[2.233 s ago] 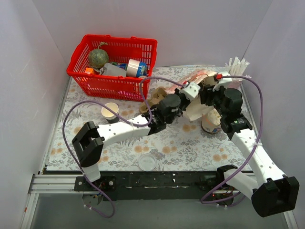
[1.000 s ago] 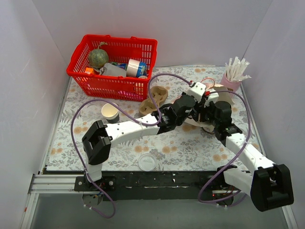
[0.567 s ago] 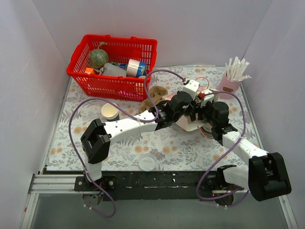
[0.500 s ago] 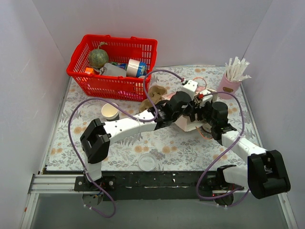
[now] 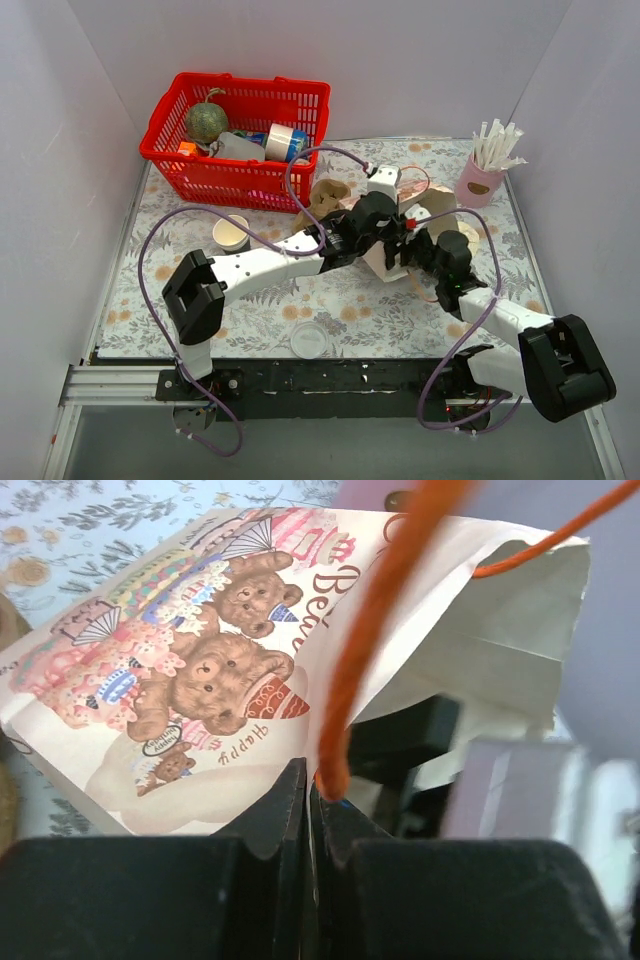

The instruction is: Pack the takeout coffee

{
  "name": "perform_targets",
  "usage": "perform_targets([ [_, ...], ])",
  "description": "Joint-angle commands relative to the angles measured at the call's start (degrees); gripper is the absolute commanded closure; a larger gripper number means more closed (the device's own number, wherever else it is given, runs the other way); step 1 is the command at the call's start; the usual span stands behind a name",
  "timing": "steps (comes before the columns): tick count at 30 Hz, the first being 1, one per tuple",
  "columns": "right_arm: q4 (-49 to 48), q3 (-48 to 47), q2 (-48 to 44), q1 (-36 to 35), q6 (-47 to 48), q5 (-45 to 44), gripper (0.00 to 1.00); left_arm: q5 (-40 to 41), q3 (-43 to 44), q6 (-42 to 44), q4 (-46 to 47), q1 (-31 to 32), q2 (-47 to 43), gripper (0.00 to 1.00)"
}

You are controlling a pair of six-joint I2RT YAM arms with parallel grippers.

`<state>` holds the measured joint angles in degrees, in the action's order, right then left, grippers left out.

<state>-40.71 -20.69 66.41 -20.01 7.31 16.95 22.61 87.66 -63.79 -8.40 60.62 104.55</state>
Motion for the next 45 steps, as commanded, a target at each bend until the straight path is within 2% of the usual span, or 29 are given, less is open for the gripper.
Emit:
perform_targets([
  [1,-5.6,-1.28,3.09,-6.17,1.74,-6.02,0.2,-1.78,0.15,-6.34,0.59,1.87,-3.47,1.0],
  [5,-4.38,-4.71,8.37,-7.32,0.87,-11.83,0.22,-3.62,-0.47,-8.54,0.41,1.7,-4.44,1.0],
  [8,-7.09,-4.98,10.84,-8.02,-1.94,-20.34,0.23,-4.59,-0.29,-10.04,-0.82,1.61,-4.53,1.0],
  [12,-12.2,-4.18,12.6,-8.38,-4.06,-24.24,0.25,-5.82,-1.08,-11.53,-1.26,1.61,-5.06,1.0],
  [18,1.57,-9.28,16.47,-8.55,-6.42,-31.53,0.29,-7.49,-1.7,-11.89,-1.26,1.61,-5.5,1.0],
  [22,1.33,-8.76,16.73,-8.55,-6.96,-32.68,0.31,-7.05,-1.7,-11.62,-1.26,1.61,-5.15,1.0],
  [29,7.03,-9.9,14.01,-8.73,-8.44,-38.21,0.58,-4.69,-1.79,-11.18,-1.88,1.52,-5.41,1.0],
  [31,8.53,-9.9,12.35,-8.73,-9.68,-40.14,0.6,-3.19,-1.79,-10.83,-2.32,1.61,-5.41,1.0],
  [34,11.35,-9.9,10.33,-8.73,-11.0,-41.56,0.68,-2.22,-1.53,-10.48,-3.02,1.61,-5.15,1.0],
  [38,13.11,-9.99,7.95,-8.73,-12.15,-42.61,0.93,-0.99,-2.57,-9.69,-3.9,1.52,-5.59,1.0],
  [40,13.55,-10.16,7.07,-8.64,-12.93,-43.31,0.98,-0.9,-3.45,-9.69,-4.17,1.52,-6.29,1.0],
  [45,11.89,-8.76,4.44,-8.2,-14.78,-41.04,0.99,-1.34,-4.95,-9.95,-4.08,1.52,-7.17,1.0],
])
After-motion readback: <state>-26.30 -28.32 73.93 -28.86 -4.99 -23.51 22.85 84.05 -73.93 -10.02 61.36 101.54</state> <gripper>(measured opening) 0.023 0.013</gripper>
